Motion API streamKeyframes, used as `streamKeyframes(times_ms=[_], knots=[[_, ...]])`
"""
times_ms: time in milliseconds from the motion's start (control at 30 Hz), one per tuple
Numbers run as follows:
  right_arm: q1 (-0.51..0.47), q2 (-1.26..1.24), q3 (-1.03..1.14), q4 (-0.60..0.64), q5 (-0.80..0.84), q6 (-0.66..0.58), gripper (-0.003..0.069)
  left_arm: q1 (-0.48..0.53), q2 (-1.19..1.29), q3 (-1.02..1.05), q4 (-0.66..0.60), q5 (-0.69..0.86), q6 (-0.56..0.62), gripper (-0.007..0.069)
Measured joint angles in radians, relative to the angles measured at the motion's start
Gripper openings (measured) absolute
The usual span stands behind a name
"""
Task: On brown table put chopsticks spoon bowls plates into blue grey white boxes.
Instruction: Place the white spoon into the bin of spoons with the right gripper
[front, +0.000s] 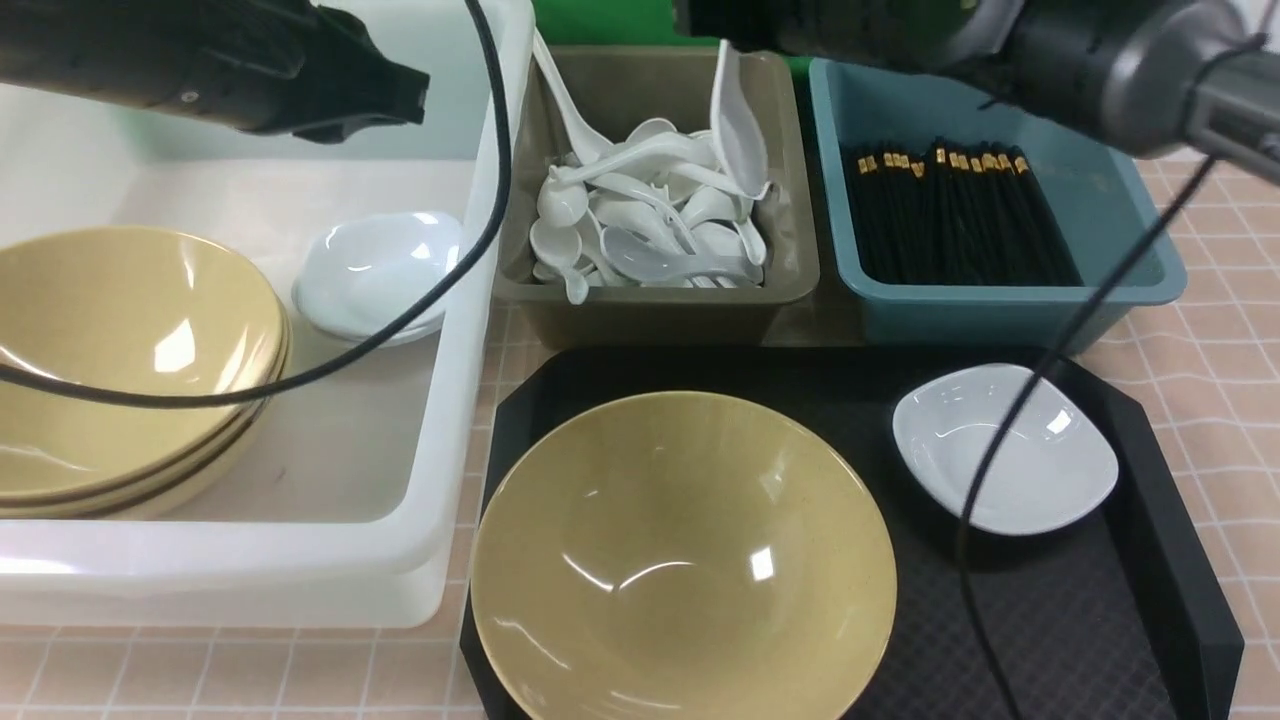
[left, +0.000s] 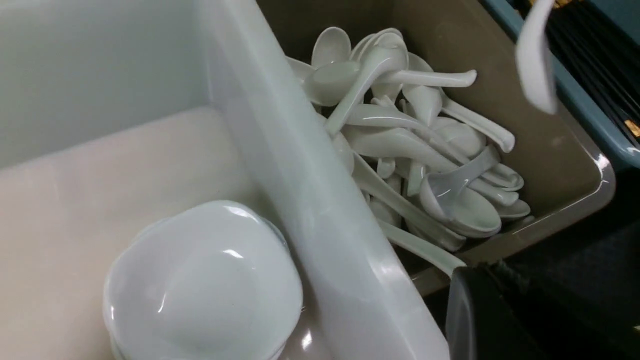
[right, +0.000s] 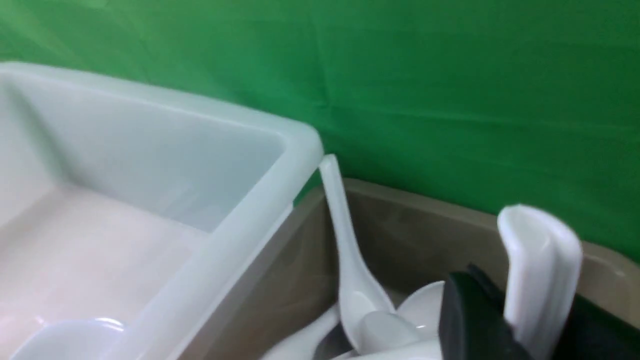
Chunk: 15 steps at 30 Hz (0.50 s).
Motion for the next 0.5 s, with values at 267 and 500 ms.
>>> streamKeyframes(times_ms=[267,500], knots=[[0.003,0.089,-0.141,-0.001,0.138,-0.024,0.0358,0.0,0.017,-0.001,-0.05,0.03,0.045,0.0005],[-0.014,0.032,-0.185,-0.025,0.406,-0.057,0.0536,-0.004,0.032,-0.002,-0.05,0.065,0.066,0.0005]])
